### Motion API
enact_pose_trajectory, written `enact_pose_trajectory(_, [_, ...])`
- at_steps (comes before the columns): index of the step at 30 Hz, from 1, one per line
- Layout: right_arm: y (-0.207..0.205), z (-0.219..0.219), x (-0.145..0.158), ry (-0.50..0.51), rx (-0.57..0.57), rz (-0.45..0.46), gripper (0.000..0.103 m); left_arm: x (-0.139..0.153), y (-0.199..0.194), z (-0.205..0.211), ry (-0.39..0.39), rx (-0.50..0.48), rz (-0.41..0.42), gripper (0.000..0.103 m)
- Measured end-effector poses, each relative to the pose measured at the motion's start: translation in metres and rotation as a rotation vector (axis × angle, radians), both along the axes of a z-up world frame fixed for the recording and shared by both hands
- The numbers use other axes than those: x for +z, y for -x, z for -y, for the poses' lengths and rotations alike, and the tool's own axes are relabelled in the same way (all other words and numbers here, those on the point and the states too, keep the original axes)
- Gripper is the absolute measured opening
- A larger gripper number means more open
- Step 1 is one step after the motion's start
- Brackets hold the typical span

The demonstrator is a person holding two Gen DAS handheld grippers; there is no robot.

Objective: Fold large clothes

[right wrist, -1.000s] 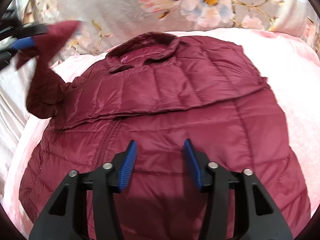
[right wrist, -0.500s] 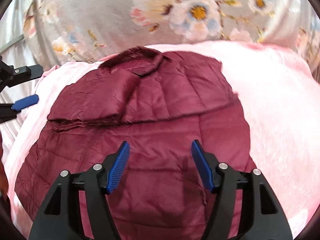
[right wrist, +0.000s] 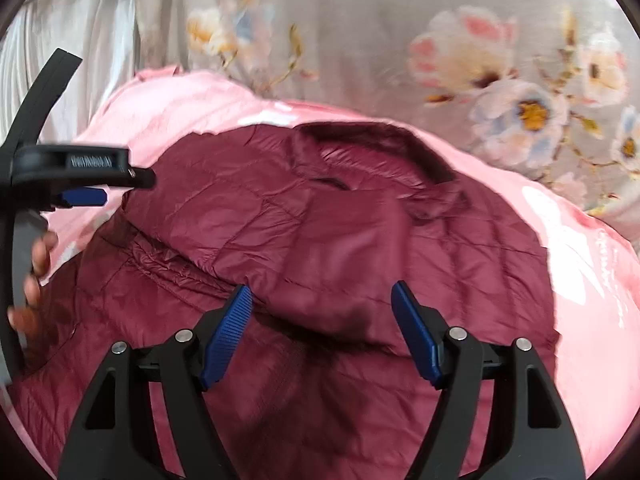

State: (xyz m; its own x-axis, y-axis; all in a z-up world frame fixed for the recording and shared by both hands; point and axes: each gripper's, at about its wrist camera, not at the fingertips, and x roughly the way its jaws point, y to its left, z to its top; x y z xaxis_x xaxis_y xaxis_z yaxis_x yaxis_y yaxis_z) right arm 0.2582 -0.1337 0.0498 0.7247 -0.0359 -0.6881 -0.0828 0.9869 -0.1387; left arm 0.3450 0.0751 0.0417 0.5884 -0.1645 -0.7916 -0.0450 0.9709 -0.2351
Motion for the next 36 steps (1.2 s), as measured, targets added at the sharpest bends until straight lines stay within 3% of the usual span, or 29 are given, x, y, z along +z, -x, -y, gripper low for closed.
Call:
enact_pose_trajectory(2, [-0.009, 0.005, -0.012, 0.046, -0.026, -0.033, 0.070, -0.012, -0.002, 0.001, -0.024, 0.003, -0.014, 0.080])
enact_pose_trajectory(5, [-0.008, 0.045, -0.023, 0.067, -0.154, -0.035, 0.070, -0.027, -0.004, -0.004, -0.021, 0.008, -0.042, 0.080])
enact_pose_trajectory(8, [0.012, 0.127, -0.023, -0.087, -0.382, -0.041, 0.070, -0.029, -0.001, -0.012, -0.026, 0.013, -0.031, 0.080])
enact_pose_trajectory(9, [0.025, 0.162, -0.023, -0.192, -0.465, -0.040, 0.070, -0.028, 0.000, -0.015, -0.017, 0.014, -0.031, 0.080])
enact_pose_trajectory(11, [0.043, 0.195, -0.022, -0.310, -0.530, -0.026, 0.070, -0.023, 0.003, -0.022, 0.017, 0.026, -0.033, 0.080])
enact_pose_trajectory(15, [0.062, 0.212, -0.012, -0.384, -0.499, 0.000, 0.070, -0.007, 0.012, -0.038, 0.143, 0.053, -0.008, 0.080])
enact_pose_trajectory(19, [0.049, 0.200, -0.015, -0.478, -0.394, -0.027, 0.070, 0.000, 0.011, -0.044, 0.305, 0.051, -0.039, 0.080])
enact_pose_trajectory(24, [0.024, 0.179, -0.034, -0.479, -0.370, -0.087, 0.069, -0.005, 0.002, -0.041, 0.388, 0.044, -0.072, 0.080])
enact_pose_trajectory(26, [0.017, 0.172, -0.038, -0.456, -0.347, -0.100, 0.054, -0.011, -0.006, -0.041, 0.397, 0.061, -0.088, 0.080])
enact_pose_trajectory(27, [0.012, 0.170, -0.037, -0.435, -0.338, -0.104, 0.034, -0.015, -0.009, -0.042, 0.407, 0.074, -0.100, 0.080])
enact_pose_trajectory(28, [0.008, 0.168, -0.034, -0.417, -0.329, -0.103, 0.007, -0.018, -0.012, -0.044, 0.415, 0.084, -0.109, 0.078])
enact_pose_trajectory(31, [0.016, 0.178, 0.001, -0.491, -0.315, 0.014, 0.001, -0.022, -0.021, -0.046, 0.406, 0.109, -0.116, 0.057])
enact_pose_trajectory(33, [0.024, 0.183, 0.027, -0.511, -0.308, 0.098, 0.001, -0.020, -0.028, -0.044, 0.378, 0.090, -0.120, 0.025])
enact_pose_trajectory(35, [0.027, 0.186, 0.044, -0.485, -0.308, 0.143, 0.001, -0.020, -0.032, -0.040, 0.336, 0.063, -0.123, 0.001])
enact_pose_trajectory(36, [0.025, 0.187, 0.043, -0.469, -0.305, 0.127, 0.001, -0.019, -0.033, -0.037, 0.308, 0.053, -0.117, 0.000])
